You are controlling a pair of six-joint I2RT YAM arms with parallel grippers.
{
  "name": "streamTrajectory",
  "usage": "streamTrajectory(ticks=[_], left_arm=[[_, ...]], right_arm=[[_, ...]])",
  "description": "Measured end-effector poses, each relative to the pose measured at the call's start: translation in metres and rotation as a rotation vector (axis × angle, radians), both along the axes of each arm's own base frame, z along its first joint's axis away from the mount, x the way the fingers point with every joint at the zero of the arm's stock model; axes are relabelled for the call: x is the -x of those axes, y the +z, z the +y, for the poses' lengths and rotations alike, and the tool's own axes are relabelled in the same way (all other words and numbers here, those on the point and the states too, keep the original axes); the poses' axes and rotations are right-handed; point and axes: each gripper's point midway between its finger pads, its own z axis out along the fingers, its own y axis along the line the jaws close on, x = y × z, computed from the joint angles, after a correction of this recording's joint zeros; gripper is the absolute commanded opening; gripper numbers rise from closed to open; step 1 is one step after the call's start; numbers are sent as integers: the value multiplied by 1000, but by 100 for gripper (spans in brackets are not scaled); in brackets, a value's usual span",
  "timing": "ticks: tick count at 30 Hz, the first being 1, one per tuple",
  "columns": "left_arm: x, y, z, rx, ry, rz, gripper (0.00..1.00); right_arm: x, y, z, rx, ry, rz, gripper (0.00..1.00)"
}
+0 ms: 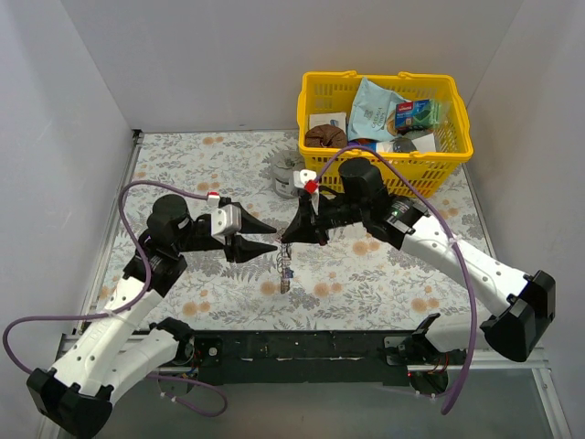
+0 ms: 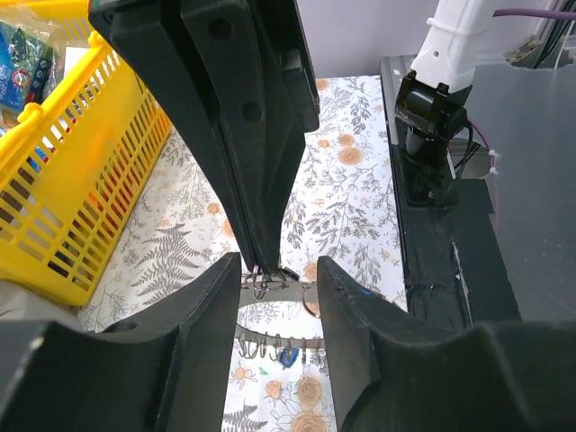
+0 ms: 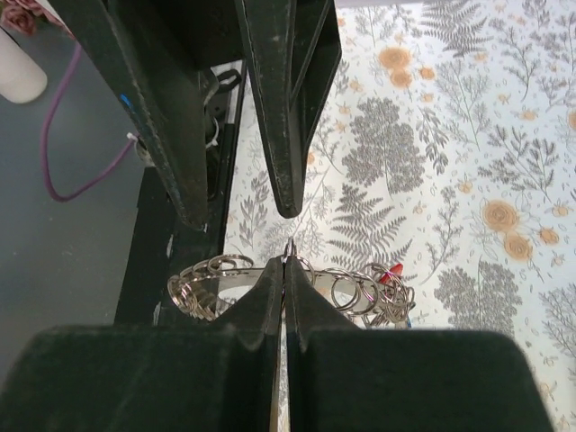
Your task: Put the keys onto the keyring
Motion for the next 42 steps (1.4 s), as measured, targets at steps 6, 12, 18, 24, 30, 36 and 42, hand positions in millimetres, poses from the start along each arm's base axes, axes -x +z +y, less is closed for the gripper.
streamTrajectory(ticks=[6, 12, 18, 24, 30, 36, 42], left_arm=[[-11, -1, -8, -50, -27, 51, 34], [-24, -19, -14, -111, -40, 132, 30], [-26, -24, -15, -138, -45, 149, 25], [-26, -27, -14, -149, -48, 155, 28], [-26, -30, -15, -152, -55, 162, 26], [-27, -34, -17, -159, -63, 172, 26], [-27, -31, -19, -150, -70, 165, 16]], right_arm=[[-7, -1, -3, 84, 6, -32, 1], [-9, -7, -7, 145, 16, -51, 1], [-8, -17, -12, 185, 15, -43, 1], [-8, -18, -13, 190, 13, -47, 1], [-9, -18, -13, 190, 9, -51, 1], [-10, -16, -12, 184, 6, -54, 1], [-12, -12, -9, 165, 0, -60, 1]])
